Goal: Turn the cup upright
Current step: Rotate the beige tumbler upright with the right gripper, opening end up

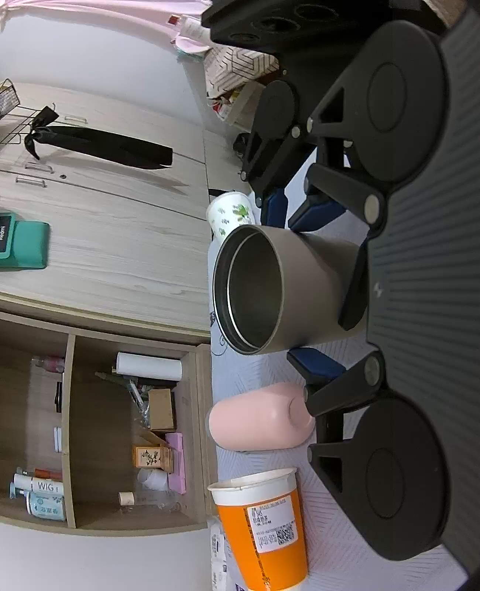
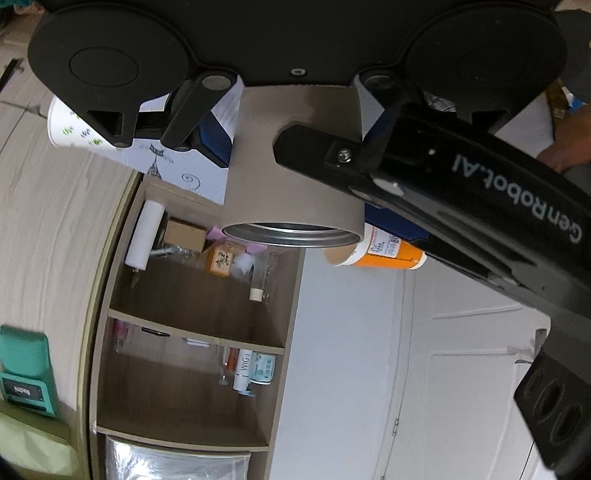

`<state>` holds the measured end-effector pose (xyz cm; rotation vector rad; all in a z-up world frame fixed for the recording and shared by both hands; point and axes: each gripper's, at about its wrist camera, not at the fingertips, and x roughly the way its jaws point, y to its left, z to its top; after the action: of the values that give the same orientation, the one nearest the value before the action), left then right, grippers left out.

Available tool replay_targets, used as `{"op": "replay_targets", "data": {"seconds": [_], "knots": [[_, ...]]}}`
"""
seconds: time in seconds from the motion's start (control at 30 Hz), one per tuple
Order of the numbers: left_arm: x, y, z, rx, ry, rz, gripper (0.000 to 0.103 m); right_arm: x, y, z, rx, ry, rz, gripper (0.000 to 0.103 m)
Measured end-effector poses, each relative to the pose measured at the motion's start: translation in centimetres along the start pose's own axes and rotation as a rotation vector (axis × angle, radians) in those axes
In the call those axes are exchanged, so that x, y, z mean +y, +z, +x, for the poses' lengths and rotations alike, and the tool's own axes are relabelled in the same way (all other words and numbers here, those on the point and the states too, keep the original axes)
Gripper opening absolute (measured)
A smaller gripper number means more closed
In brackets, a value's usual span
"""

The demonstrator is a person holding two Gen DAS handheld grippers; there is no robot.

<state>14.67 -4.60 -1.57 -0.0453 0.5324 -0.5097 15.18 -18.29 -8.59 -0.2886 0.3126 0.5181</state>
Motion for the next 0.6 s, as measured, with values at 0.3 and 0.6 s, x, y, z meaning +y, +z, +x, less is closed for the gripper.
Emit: {"op": "replay_targets", "data": {"seconds": [0.3, 0.6], "knots": [[0.5, 0.0, 1.2, -0.016, -0.032, 0.036, 0.068, -1.1, -0.6, 1.4, -0.009, 0.002, 0.055, 0.082], [0.1, -0.2, 1.7, -0.033, -0.021, 0.038, 0.068, -1.7, -0.9, 1.9, 0.010, 0.003, 0.106, 0.082]]}}
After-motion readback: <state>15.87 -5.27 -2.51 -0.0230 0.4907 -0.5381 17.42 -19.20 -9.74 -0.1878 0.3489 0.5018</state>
